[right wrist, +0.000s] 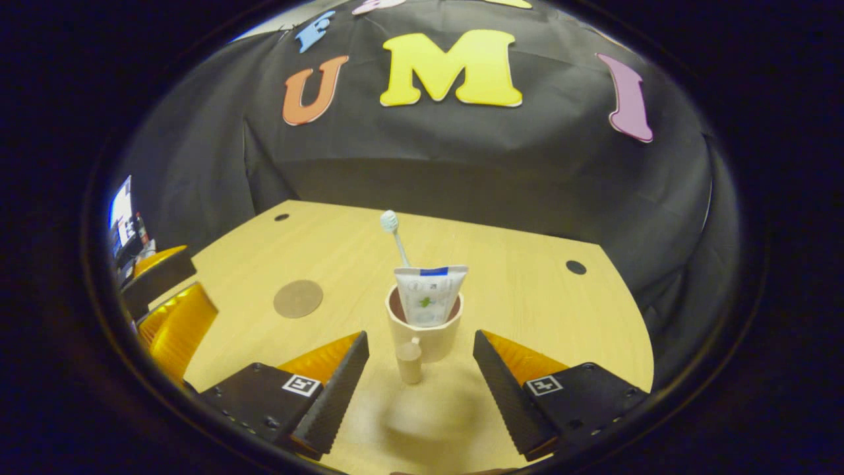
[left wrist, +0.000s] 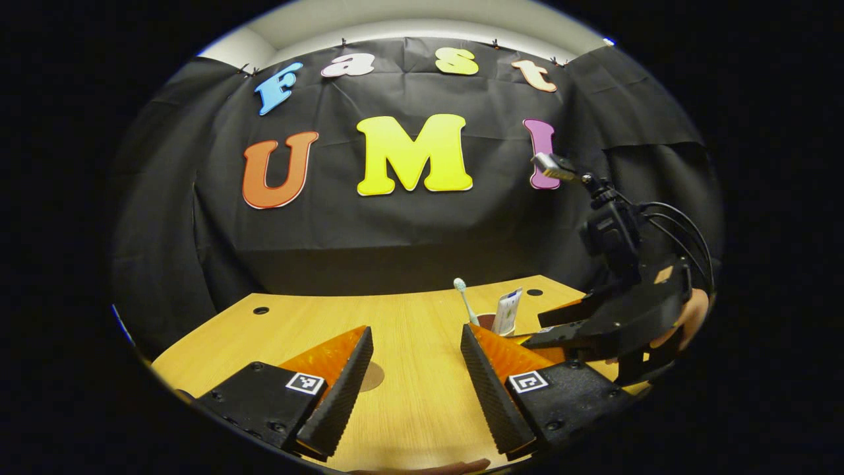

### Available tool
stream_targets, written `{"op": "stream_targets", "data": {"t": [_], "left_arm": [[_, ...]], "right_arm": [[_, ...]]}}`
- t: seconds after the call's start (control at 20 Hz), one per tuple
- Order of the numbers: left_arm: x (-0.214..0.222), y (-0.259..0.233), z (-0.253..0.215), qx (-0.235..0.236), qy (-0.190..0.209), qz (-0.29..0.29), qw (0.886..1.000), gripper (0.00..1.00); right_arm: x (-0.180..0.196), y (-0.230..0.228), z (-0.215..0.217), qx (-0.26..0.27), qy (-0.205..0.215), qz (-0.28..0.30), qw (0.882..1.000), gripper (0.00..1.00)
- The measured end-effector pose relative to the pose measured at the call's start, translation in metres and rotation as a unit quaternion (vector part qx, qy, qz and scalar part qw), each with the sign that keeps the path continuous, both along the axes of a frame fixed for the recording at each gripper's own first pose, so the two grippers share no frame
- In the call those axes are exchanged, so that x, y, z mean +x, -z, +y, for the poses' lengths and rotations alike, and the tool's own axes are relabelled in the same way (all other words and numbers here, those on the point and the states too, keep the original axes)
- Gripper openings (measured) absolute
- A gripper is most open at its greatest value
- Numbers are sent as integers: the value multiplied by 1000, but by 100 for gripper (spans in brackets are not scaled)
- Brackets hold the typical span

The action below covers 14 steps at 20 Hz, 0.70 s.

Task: Put the toothbrush and toothpaste on the desktop into the cup, then pick up the cup and place it on the coaster on the desktop.

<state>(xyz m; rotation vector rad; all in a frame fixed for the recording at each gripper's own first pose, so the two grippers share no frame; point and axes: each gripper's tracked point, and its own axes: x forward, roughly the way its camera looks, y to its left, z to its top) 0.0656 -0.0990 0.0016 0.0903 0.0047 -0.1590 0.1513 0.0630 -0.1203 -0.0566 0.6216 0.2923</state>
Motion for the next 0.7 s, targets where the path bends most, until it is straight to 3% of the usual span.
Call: {"op": "stream_targets", "data": {"t": [0.25,0.7], "left_arm": [[-23,6,30,-13,-13,-2,1000,87],[-51,19,71,-30,-28,6,999,87]], "right_arm": [[13,45,5,5,34,135,990,93],[22,78,11,-22,66,199,978,60]]}}
